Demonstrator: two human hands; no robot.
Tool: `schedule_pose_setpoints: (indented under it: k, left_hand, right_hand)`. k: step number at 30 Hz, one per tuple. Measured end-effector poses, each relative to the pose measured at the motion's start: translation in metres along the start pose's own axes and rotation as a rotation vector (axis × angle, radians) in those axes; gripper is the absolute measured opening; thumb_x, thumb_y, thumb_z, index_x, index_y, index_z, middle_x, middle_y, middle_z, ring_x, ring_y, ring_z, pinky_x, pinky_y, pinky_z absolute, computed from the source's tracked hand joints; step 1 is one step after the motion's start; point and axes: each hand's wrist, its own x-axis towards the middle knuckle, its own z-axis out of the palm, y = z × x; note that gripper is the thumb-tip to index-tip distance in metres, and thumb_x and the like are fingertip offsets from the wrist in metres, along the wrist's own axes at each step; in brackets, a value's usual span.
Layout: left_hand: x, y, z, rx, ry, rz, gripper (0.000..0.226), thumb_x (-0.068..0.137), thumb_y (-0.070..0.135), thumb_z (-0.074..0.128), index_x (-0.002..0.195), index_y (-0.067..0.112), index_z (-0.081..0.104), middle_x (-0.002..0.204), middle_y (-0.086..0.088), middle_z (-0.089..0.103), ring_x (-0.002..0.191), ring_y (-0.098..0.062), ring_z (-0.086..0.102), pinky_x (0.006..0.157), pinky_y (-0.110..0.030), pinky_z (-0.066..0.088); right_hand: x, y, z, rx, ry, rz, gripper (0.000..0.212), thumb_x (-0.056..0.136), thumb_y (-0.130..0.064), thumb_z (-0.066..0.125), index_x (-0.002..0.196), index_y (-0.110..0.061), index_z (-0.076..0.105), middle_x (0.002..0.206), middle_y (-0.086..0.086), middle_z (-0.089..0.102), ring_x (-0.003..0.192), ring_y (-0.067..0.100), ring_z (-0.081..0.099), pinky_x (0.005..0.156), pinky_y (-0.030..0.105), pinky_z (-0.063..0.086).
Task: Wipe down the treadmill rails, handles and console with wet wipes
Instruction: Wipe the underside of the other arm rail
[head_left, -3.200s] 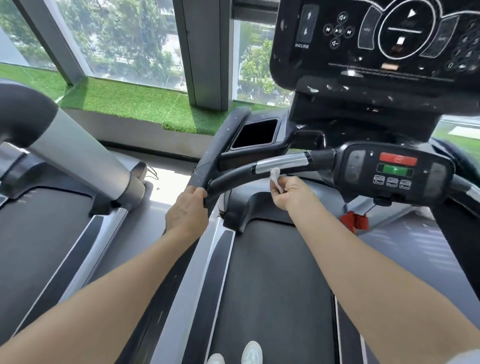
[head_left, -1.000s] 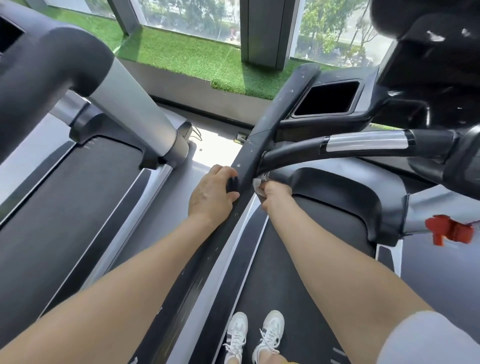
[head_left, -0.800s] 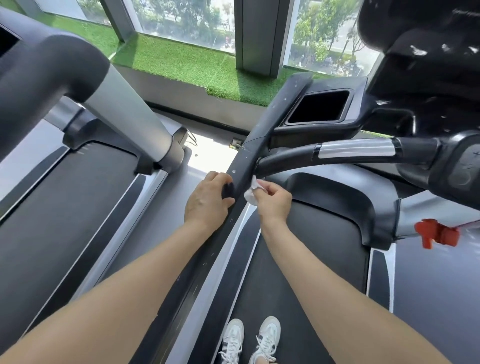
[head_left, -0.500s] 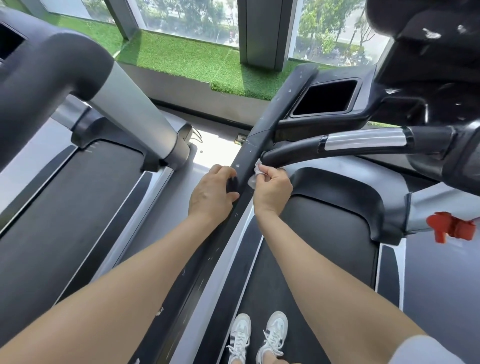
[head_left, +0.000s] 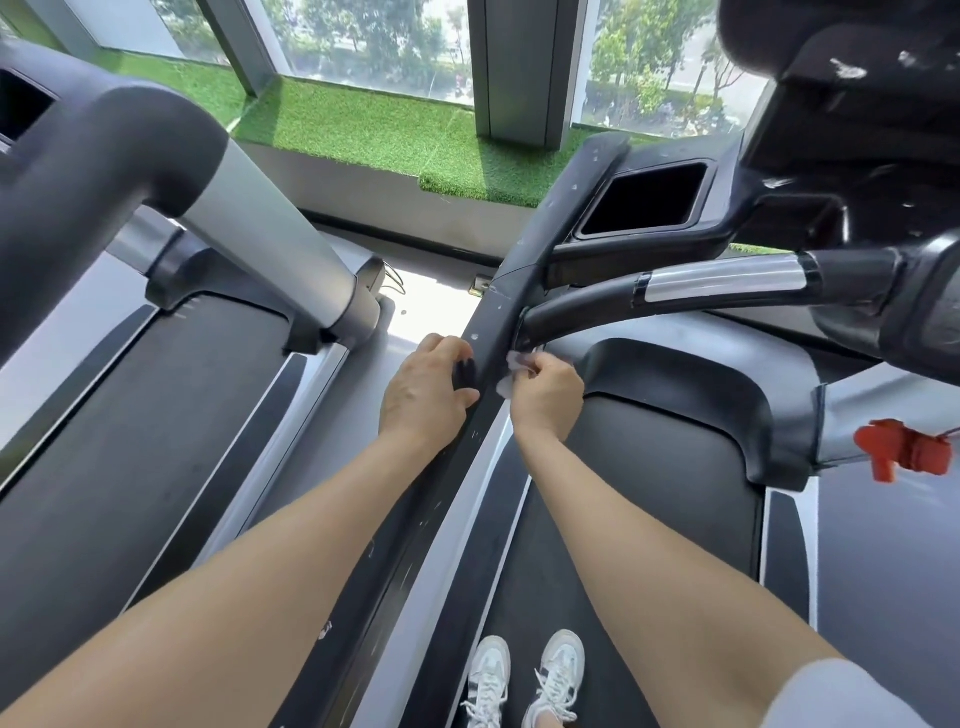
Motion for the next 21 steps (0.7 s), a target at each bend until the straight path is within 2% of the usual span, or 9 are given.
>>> schedule_pose_setpoints:
  k: [3, 8, 12, 17, 21]
  left_hand:
    - [0.000, -0.002, 0.001, -0.011, -0.002, 0.006, 0.032, 0.085, 0.016, 0.068, 0.115, 0.020, 0.055, 0.119, 0.005, 0.051, 0.104, -0.019, 0.056, 0.085, -0.032, 0.045]
    - [-0.005, -0.001, 0.002, -0.017, 0.024, 0.028, 0.028, 0.088, 0.016, 0.065, 0.114, 0.018, 0.055, 0.119, 0.003, 0.051, 0.101, -0.021, 0.055, 0.076, -0.029, 0.039]
    - [-0.021, -0.003, 0.010, 0.004, 0.083, 0.061, 0.024, 0.093, 0.016, 0.055, 0.117, 0.019, 0.054, 0.121, 0.003, 0.050, 0.107, -0.020, 0.049, 0.076, -0.028, 0.037]
    - [-0.041, -0.010, 0.020, 0.102, 0.104, 0.127, 0.033, 0.094, 0.019, 0.052, 0.127, 0.019, 0.046, 0.129, 0.002, 0.044, 0.117, -0.018, 0.038, 0.086, -0.030, 0.039]
    - [-0.039, -0.015, 0.022, 0.162, 0.081, 0.150, 0.044, 0.097, 0.022, 0.048, 0.139, 0.018, 0.036, 0.141, 0.001, 0.036, 0.127, -0.018, 0.031, 0.098, -0.033, 0.037]
  right_hand:
    - [-0.006, 0.019, 0.001, -0.058, -0.044, 0.134, 0.025, 0.093, -0.014, 0.053, 0.110, -0.017, 0.071, 0.115, 0.004, 0.066, 0.103, 0.026, 0.059, 0.071, 0.020, 0.033]
    - [-0.016, 0.024, -0.008, -0.018, -0.034, 0.124, 0.024, 0.091, -0.015, 0.054, 0.107, -0.020, 0.071, 0.113, 0.003, 0.066, 0.102, 0.026, 0.059, 0.073, 0.024, 0.038]
    - [-0.017, 0.021, -0.018, 0.034, -0.020, 0.083, 0.023, 0.088, -0.013, 0.055, 0.104, -0.017, 0.071, 0.108, 0.004, 0.067, 0.101, 0.024, 0.060, 0.078, 0.029, 0.046]
    - [-0.025, 0.029, -0.025, 0.091, -0.043, 0.062, 0.020, 0.089, -0.014, 0.056, 0.100, -0.014, 0.072, 0.101, 0.003, 0.070, 0.093, 0.022, 0.062, 0.074, 0.028, 0.048]
    - [-0.029, 0.029, -0.031, 0.113, -0.082, 0.001, 0.022, 0.089, -0.008, 0.053, 0.100, -0.010, 0.072, 0.102, 0.007, 0.069, 0.093, 0.022, 0.062, 0.072, 0.022, 0.042]
